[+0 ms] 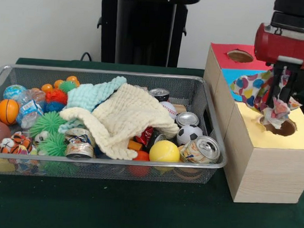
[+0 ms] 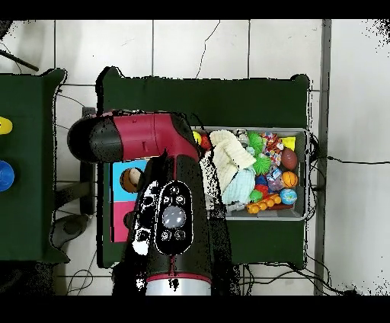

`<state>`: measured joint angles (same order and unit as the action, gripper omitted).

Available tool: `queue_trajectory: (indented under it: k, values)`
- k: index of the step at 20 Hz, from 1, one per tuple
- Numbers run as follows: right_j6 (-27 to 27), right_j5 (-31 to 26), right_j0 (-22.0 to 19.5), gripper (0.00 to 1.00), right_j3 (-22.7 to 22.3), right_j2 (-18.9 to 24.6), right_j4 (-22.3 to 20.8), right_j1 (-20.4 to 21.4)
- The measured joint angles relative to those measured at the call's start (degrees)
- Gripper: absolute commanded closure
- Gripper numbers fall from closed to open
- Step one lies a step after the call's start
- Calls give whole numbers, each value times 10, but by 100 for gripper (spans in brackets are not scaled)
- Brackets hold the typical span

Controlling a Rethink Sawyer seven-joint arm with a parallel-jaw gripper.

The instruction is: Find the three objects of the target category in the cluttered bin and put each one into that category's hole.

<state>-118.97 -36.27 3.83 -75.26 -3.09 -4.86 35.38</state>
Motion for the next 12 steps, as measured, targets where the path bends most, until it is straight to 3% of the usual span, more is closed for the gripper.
queue_trajectory:
  k: [6, 12]
  values:
    - [0, 16, 7, 100, -20, -2, -1, 0]
    - [0, 48, 41, 100, -27, -19, -2, 0]
